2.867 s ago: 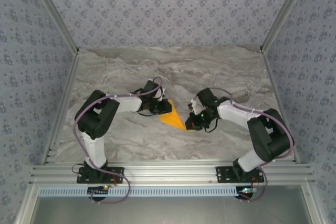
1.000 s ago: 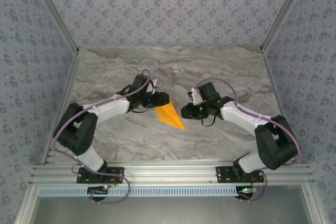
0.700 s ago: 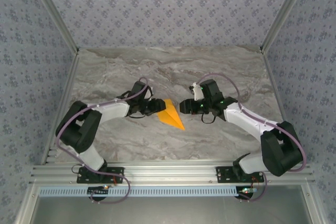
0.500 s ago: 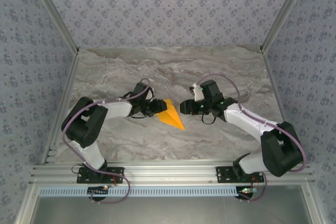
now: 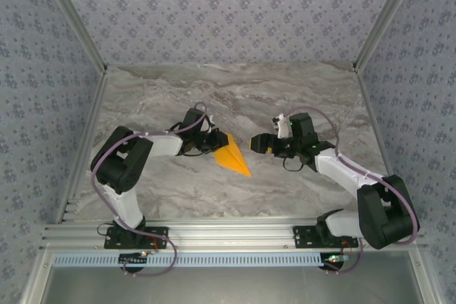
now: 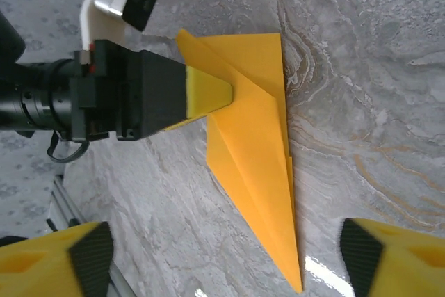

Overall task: Fold a paper plane with a square sheet of paper (fold left side to right side)
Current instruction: Turn over the paper at the center of the table.

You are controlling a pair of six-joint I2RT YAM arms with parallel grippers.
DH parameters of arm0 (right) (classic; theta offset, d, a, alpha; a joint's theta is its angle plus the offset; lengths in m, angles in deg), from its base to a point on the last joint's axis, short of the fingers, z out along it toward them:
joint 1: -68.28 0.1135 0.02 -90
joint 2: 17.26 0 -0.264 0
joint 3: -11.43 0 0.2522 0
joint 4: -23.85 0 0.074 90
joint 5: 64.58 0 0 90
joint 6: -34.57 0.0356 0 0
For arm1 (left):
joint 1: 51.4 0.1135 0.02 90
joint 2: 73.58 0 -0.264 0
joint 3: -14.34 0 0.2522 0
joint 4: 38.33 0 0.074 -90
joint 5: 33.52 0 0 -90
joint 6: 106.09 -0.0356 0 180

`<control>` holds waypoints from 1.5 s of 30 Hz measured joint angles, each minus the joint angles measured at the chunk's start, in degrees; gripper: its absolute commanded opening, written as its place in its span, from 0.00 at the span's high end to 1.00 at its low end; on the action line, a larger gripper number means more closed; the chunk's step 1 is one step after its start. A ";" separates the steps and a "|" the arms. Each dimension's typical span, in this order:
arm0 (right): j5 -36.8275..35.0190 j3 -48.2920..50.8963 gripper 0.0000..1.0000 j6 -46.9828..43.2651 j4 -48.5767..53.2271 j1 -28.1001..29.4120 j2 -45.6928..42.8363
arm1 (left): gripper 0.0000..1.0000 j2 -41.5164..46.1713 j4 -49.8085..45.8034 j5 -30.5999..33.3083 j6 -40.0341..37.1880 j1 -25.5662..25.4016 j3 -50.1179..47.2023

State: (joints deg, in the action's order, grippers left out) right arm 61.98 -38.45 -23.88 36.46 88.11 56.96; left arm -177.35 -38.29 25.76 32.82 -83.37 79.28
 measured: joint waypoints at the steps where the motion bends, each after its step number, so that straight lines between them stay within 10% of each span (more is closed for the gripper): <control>1: 1.22 0.72 0.00 0.76 -1.33 -0.94 0.00 | 0.91 1.53 -0.02 -0.13 -0.04 0.09 0.00; 20: 27.67 1.55 0.03 13.70 -34.53 -0.96 9.20 | 0.98 27.43 2.12 -3.08 1.66 1.22 0.00; 30: 28.63 -1.29 0.55 17.09 -38.51 4.37 10.19 | 0.97 27.61 3.28 -4.66 3.32 0.66 0.00; 36: 27.71 -1.81 0.84 15.02 -34.91 4.37 10.01 | 0.79 28.35 1.77 -4.35 2.01 0.68 0.00; 45: 18.03 -11.72 0.92 -5.09 -1.66 5.27 5.05 | 0.35 33.88 -13.35 3.89 -6.40 1.14 0.00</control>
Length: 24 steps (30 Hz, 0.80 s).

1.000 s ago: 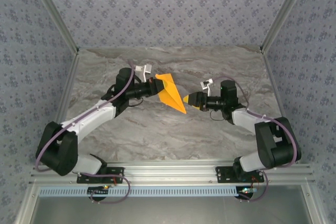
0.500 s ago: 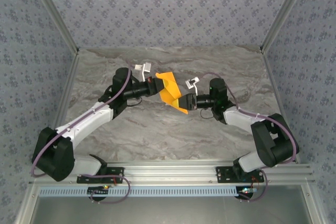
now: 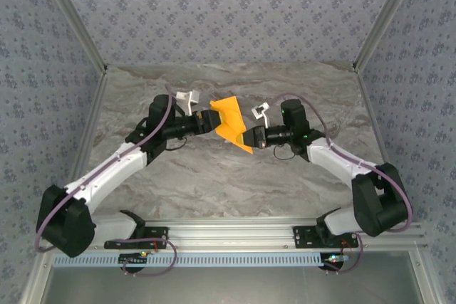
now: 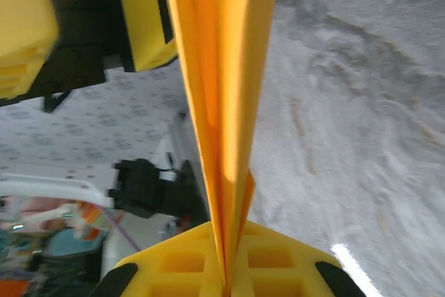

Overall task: Fold a paper plane with a square sheet of paper (fold left side to right side)
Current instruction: Turn over the paper at the center of the table.

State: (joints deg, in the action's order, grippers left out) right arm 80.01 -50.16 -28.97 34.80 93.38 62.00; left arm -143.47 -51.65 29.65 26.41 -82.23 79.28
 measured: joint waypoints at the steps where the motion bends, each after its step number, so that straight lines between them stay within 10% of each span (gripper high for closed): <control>1: -2.95 -1.92 0.92 -2.71 4.50 0.72 -0.31 | 0.34 1.16 -2.78 2.29 -1.25 0.11 0.00; 15: -76.30 -25.90 0.91 -19.50 46.16 24.50 11.98 | 0.30 19.32 -25.42 30.12 -6.73 0.22 -0.20; 24: -99.32 -32.26 0.87 -20.79 56.48 30.05 30.80 | 0.27 22.91 -29.20 36.59 -6.51 0.37 -2.05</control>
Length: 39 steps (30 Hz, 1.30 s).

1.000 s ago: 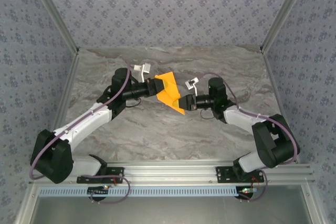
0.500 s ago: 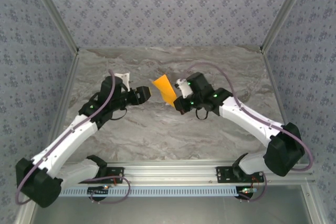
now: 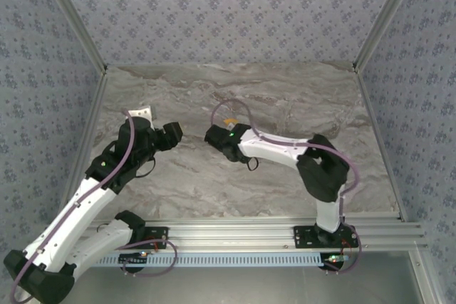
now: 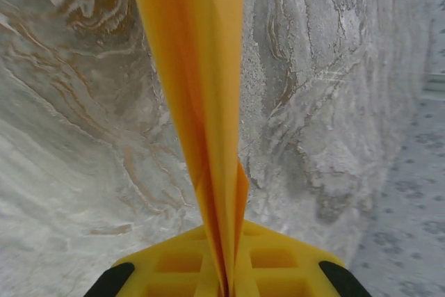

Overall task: Fold a paper plane with a square sheet of paper (fold left side to right side)
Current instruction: Turn over the paper at the center of the table, then pick up the paper from the center of the table.

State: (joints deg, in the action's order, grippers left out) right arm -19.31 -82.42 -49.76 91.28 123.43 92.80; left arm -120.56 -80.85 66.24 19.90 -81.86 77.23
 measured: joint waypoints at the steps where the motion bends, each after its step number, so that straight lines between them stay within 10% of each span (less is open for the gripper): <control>1: -1.36 -0.52 0.86 -0.17 0.63 0.44 1.75 | 0.27 -0.02 -0.02 0.20 0.04 0.00 -0.17; 12: 3.08 -1.57 0.50 -1.03 2.67 3.56 8.59 | 0.23 -2.40 0.72 -0.68 1.75 0.13 -1.81; 21: 21.86 8.39 0.24 -0.96 -4.17 1.70 -8.79 | 0.22 -12.52 10.38 -12.44 7.56 2.71 -6.84; 39: 67.17 36.06 0.00 10.08 -34.58 -30.25 -41.35 | 0.29 -45.24 38.69 -32.15 15.39 -0.48 -5.11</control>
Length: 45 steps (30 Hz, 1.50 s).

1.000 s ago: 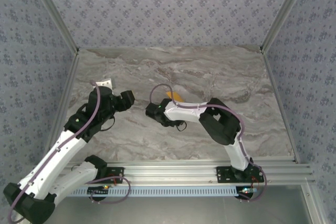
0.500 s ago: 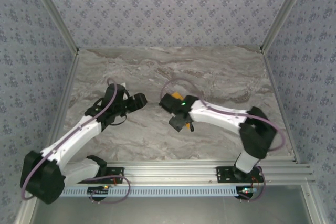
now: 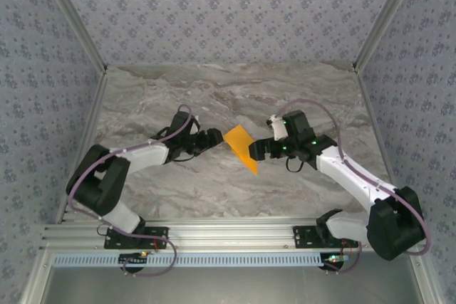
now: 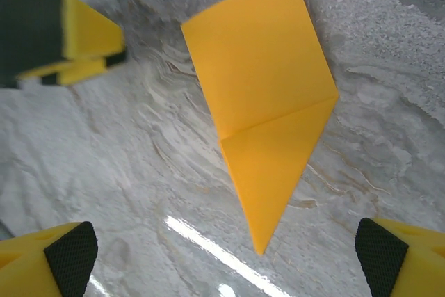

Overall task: Fold a paper plane with a square sheet of paper (fold left side to right side)
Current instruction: Pick up the paper from the center of the table, then place the paper at the center of the table.

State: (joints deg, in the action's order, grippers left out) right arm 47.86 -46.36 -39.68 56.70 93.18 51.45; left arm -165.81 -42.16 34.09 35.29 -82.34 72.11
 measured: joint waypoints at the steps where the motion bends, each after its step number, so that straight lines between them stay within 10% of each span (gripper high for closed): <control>1: 2.32 1.44 0.00 1.18 -1.73 -2.05 -0.90 | 0.31 -1.75 1.07 -0.66 0.37 -0.20 0.70; 17: 20.52 11.47 0.00 13.07 -16.15 -15.74 -2.84 | 0.48 -16.72 7.87 -6.60 3.15 -3.87 10.45; 25: 23.30 12.52 0.11 13.46 -20.76 -16.55 -1.18 | 0.85 -17.57 9.68 -8.17 2.95 -3.89 10.45; 45: 42.86 6.21 0.37 8.17 -46.51 -10.64 24.48 | 1.00 4.70 9.57 -28.04 -11.58 1.70 -0.59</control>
State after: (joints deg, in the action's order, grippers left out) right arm 90.72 -40.15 -31.51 10.19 82.54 75.93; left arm -161.11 -32.59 6.05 23.70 -80.64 71.52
